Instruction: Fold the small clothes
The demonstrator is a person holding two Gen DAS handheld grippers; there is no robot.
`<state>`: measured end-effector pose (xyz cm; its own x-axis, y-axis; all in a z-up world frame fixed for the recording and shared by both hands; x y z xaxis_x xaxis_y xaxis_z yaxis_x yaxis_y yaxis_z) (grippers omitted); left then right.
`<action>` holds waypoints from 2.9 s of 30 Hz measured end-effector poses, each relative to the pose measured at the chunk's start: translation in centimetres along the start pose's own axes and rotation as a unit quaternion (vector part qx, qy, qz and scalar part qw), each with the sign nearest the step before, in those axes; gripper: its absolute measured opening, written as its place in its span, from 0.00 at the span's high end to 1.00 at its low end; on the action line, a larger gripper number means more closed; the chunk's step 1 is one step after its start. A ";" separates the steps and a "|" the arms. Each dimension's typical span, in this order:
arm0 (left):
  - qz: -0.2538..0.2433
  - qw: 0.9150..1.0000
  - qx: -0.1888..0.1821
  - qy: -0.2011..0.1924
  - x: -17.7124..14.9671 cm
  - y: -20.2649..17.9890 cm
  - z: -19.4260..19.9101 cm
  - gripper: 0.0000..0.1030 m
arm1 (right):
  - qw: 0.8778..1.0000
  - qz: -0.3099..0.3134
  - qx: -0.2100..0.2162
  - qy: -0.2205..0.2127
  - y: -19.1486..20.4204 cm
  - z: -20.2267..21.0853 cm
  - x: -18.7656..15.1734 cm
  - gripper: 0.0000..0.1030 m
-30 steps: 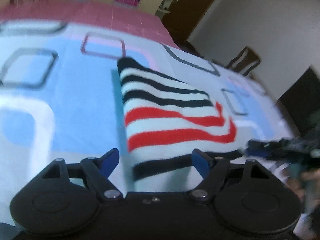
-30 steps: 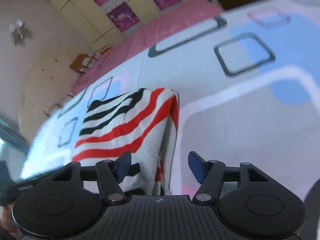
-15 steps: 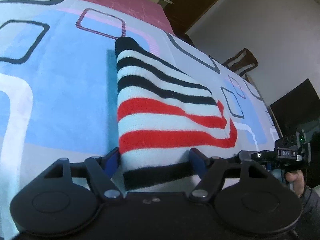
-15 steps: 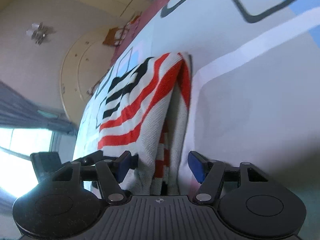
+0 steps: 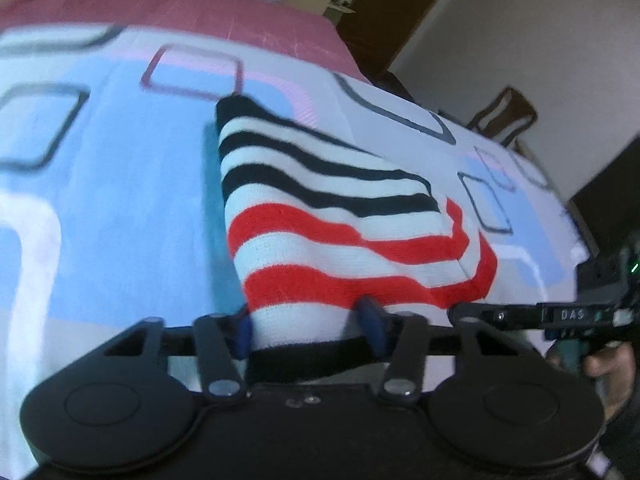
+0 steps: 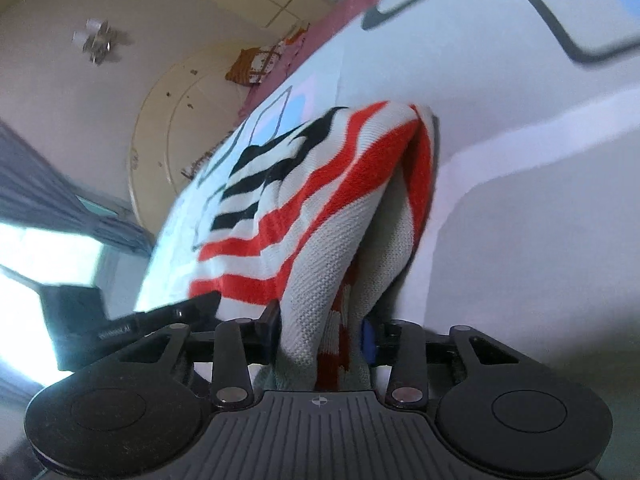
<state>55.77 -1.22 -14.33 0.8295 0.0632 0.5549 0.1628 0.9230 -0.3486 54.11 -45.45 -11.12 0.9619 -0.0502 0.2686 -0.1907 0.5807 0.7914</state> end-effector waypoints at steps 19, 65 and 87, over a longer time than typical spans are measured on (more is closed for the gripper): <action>-0.063 0.996 -0.011 -0.056 -0.2 2.8 7.9 0.66 | 0.992 0.093 -0.061 -0.055 11.5 -0.1 -4.0 0.67; -0.090 0.994 -0.008 -0.058 -0.2 21.7 9.9 0.60 | 0.952 0.194 -0.232 -0.045 23.4 -26.4 -5.4 0.66; -0.149 0.986 0.024 -0.076 -5.4 17.7 14.8 0.63 | 0.926 0.255 -0.272 -0.061 25.5 -23.4 -10.7 0.68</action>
<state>46.28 20.39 -12.28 0.6587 -0.1600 0.7352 0.3579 0.9261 -0.1191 43.49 -11.08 -6.69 0.7388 0.2711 0.6170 -0.4548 0.8762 0.1595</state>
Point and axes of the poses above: each gripper's, at about its wrist camera, not at the fingertips, and z roughly against the way its jaws point, y to its left, x to its top, the point moved 2 cm from there along -z, roughly the way its jaws point, and after that the axes turned 4 degrees about -z, right-handed, at the moved point
